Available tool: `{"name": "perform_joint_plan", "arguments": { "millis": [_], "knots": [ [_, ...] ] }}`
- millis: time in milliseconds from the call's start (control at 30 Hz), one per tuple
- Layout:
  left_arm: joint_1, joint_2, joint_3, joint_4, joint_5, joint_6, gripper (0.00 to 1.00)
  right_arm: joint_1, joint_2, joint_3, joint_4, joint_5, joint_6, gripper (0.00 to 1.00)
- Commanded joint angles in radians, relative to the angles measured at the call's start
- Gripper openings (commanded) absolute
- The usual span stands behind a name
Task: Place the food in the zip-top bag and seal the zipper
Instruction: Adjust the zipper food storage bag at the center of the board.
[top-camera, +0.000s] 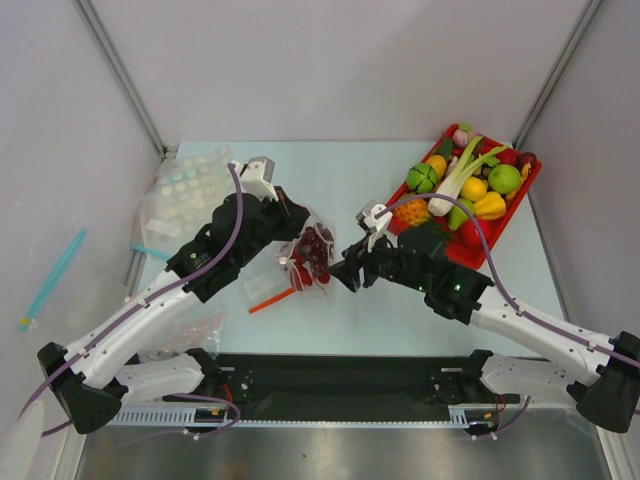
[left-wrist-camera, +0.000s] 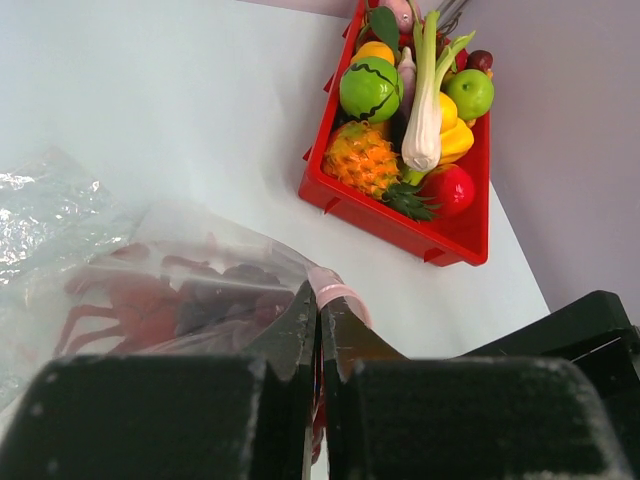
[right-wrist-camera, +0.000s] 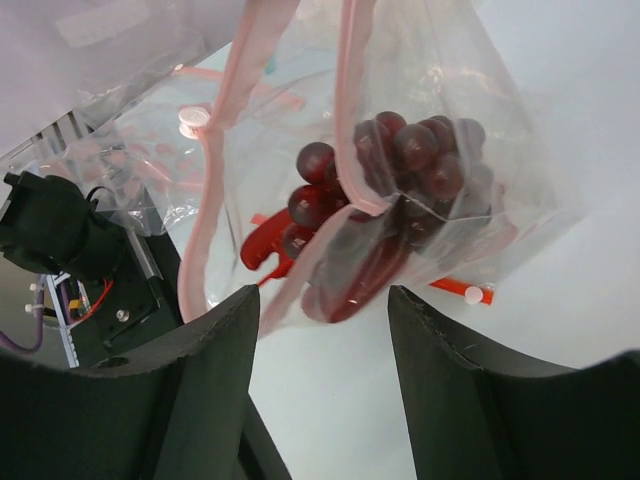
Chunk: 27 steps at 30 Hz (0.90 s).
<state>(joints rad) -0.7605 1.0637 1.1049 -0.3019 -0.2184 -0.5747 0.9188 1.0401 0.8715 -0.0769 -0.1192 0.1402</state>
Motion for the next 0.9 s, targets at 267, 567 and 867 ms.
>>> {"name": "perform_joint_plan", "arguments": {
  "millis": [267, 567, 867],
  "knots": [
    [0.006, -0.041, 0.016, 0.075, -0.010, 0.006, 0.04, 0.023, 0.077, 0.090, -0.046, 0.056, 0.012, 0.40],
    [0.006, -0.035, 0.067, 0.041, 0.030, 0.010, 0.03, 0.026, 0.068, 0.276, -0.265, 0.185, 0.070, 0.00],
    [-0.022, -0.016, 0.130, 0.003, 0.336, -0.031, 0.00, -0.029, 0.182, 0.777, -0.497, 0.369, 0.078, 0.00]
  ]
}}
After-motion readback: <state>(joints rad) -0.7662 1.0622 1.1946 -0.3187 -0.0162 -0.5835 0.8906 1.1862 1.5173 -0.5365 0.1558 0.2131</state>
